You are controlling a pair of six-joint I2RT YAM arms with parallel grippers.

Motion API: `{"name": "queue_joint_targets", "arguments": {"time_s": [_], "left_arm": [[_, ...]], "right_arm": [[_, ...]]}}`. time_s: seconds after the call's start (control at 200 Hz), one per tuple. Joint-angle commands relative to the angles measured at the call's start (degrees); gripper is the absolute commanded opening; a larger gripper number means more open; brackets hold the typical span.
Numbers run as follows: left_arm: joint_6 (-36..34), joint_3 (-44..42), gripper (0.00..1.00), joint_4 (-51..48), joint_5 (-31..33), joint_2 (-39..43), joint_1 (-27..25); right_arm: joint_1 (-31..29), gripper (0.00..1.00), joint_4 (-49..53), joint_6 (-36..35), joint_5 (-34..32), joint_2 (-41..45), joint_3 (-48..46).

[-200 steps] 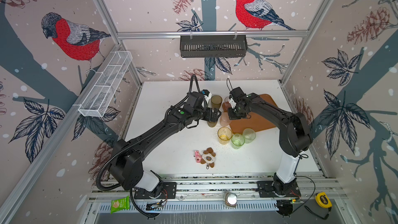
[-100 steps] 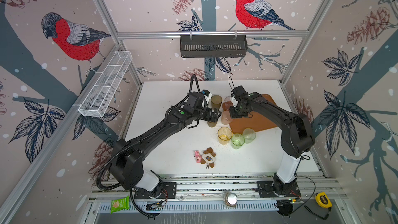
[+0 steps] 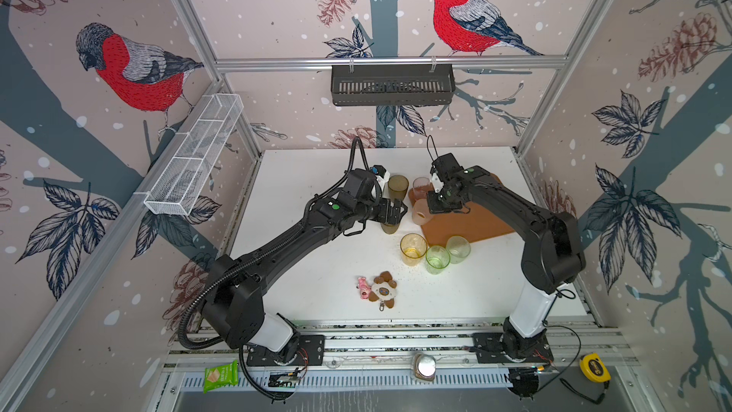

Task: Place the glasses into the tray
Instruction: 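Lift the frosted pink cup and carry it over the tray, then lower the frosted pink cup onto the tray near its nearer edge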

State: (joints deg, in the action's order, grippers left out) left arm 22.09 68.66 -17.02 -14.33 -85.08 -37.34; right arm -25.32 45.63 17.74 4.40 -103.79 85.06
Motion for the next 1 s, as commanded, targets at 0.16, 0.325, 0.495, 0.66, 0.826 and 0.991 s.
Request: {"name": "queue_joint_targets", "arguments": {"time_s": [0.16, 0.325, 0.495, 0.66, 0.826, 0.991], "left_arm": [[-0.5, 0.5, 0.97, 2.0, -0.9, 0.2, 0.0], [-0.6, 0.5, 0.98, 2.1, -1.2, 0.3, -0.1], [-0.7, 0.5, 0.97, 2.3, -1.4, 0.3, -0.1], [-0.6, 0.5, 0.98, 2.3, -1.4, 0.2, -0.4], [-0.7, 0.4, 0.98, 2.3, -1.3, 0.3, -0.7], [-0.8, 0.2, 0.97, 2.2, -1.0, 0.4, -0.8]], "right_arm": [[1.1, 0.04, 1.9, -1.7, -1.4, 1.2, 0.0], [2.0, 0.04, 2.4, -2.4, -2.4, 1.6, -0.2], [2.9, 0.04, 2.9, -3.2, -2.7, 1.9, -0.4], [3.3, 0.04, 3.0, -3.6, -3.5, 1.9, -1.1], [3.3, 0.04, 2.8, -3.6, -3.6, 2.0, -1.5], [3.3, 0.04, 2.3, -3.5, -3.3, 1.8, -1.9]]}}
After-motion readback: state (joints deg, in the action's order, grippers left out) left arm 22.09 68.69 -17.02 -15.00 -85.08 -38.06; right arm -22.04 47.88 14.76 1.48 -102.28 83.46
